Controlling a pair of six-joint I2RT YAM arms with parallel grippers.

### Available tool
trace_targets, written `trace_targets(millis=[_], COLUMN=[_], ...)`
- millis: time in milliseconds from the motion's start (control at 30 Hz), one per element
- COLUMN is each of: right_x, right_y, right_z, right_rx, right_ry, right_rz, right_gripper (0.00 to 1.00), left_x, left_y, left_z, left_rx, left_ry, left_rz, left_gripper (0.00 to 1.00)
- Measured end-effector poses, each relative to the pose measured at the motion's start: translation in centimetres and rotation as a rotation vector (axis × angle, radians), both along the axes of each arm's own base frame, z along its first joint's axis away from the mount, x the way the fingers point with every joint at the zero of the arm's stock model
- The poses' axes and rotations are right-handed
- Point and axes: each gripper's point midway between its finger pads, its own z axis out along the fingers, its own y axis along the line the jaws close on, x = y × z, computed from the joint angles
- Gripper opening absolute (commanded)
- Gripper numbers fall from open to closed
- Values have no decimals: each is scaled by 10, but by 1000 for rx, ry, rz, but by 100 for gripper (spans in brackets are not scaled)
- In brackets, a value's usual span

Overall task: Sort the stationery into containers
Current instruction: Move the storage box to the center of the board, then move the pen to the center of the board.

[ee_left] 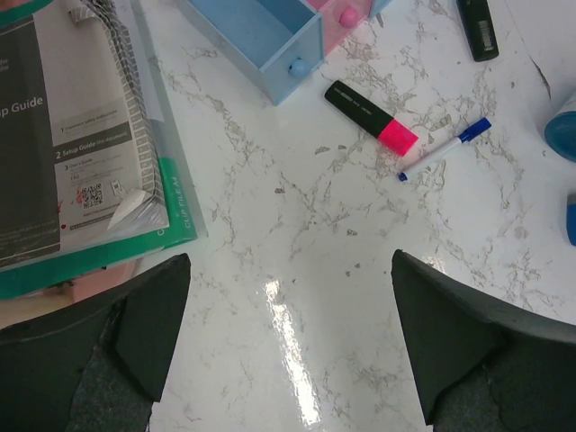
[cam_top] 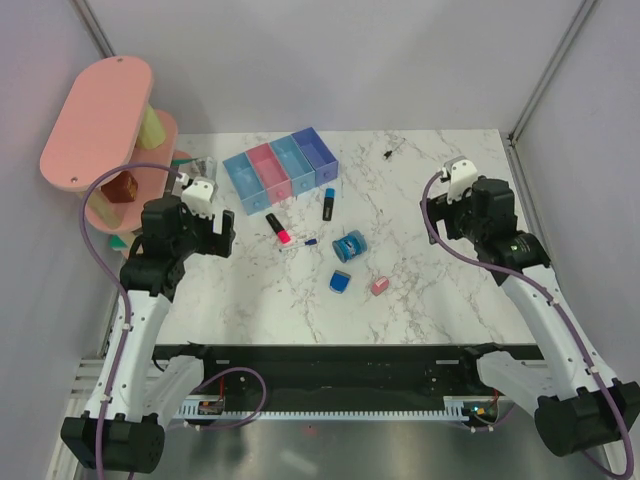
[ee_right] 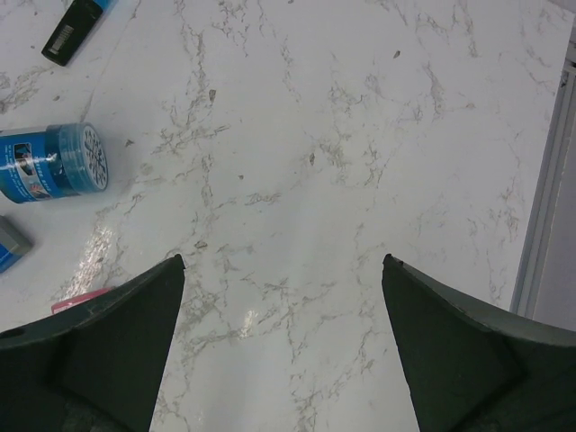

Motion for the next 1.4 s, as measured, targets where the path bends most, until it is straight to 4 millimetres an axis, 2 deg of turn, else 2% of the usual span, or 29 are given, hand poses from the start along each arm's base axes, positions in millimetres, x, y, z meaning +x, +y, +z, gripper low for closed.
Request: trace_targets(millis=[167, 433, 633, 767, 900, 1100, 1233, 1333, 1400], right_x=[-3, 5, 40, 82, 138, 240, 308, 348, 364], right_y=[0, 2, 0, -2, 2, 14, 22, 23, 23], right_z=[2, -15, -40, -59, -63, -65, -76, -92, -104], right_rx=[-11, -74, -134, -186, -207, -207, -194, -184, -175], right_ry=[-11, 23, 52, 80, 37, -67, -132, -176, -192], right_rz=[18, 72, 52, 12, -30, -96, -131, -157, -165], right_gripper=[98, 98, 98, 98, 98, 98, 98, 98, 98], left_x=[1, -1, 11, 34, 67, 119, 163, 199, 220], left_y=[0, 1, 2, 1, 0, -4, -20, -43, -62], left_z=[4, 11, 0, -16, -24, -24, -15, -11, -11], left_rx=[0, 10, 26, 33, 39, 26, -9, -35, -43], left_ry=[-19, -48, -11, 63, 118, 157, 157, 157, 163], left_rz=[0, -6, -4, -4, 1, 18, 17, 6, -7], left_gripper=[100, 100, 100, 100, 100, 100, 100, 100, 100])
